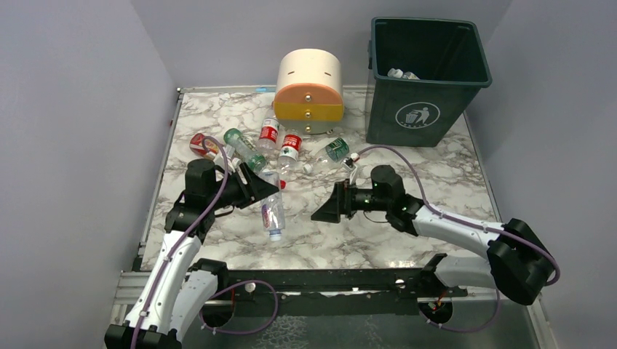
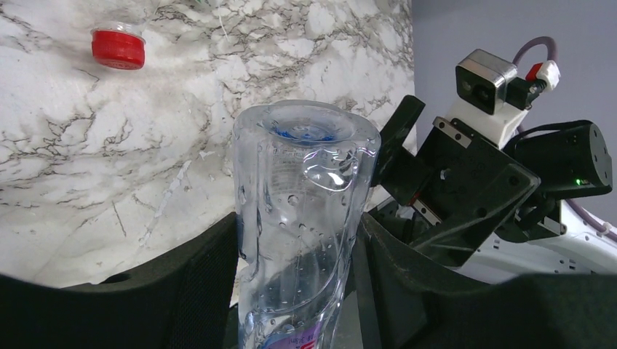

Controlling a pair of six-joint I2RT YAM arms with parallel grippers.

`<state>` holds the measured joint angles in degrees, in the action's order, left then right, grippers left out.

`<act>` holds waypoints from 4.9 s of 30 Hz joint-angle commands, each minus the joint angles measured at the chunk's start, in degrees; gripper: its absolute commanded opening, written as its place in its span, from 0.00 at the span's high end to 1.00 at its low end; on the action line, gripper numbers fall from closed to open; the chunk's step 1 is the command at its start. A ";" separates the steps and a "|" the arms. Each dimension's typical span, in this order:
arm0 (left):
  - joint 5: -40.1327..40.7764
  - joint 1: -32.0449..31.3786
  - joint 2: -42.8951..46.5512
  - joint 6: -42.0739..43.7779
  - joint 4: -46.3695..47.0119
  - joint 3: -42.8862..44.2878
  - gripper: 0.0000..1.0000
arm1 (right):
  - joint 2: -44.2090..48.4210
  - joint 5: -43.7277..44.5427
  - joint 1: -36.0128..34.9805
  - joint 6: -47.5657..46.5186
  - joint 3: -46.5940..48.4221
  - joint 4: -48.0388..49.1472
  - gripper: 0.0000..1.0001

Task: Put the plastic bottles in the bin
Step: Place the plastic bottle in the trash bin.

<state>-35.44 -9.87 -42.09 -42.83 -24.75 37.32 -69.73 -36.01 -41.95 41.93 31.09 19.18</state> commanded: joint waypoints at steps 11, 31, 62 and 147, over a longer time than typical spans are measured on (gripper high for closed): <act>-3.35 -0.13 2.94 -7.69 9.03 -5.03 0.50 | -10.33 6.58 -10.12 2.50 10.08 11.18 0.11; -3.75 -0.15 3.54 -11.04 14.30 -8.74 0.50 | -20.55 5.88 -14.27 3.75 18.09 12.25 0.12; -2.05 -0.14 2.22 -3.88 7.38 0.25 0.01 | -20.35 8.24 -14.96 3.33 18.46 8.50 0.46; -7.57 -0.15 -2.06 1.01 12.53 -9.40 0.01 | -35.69 0.47 47.93 -9.07 79.50 -17.93 0.42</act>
<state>-41.06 -9.87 -43.18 -42.92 -16.32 28.69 -104.84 -34.85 5.72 35.64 109.69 2.98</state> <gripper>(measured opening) 0.989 0.578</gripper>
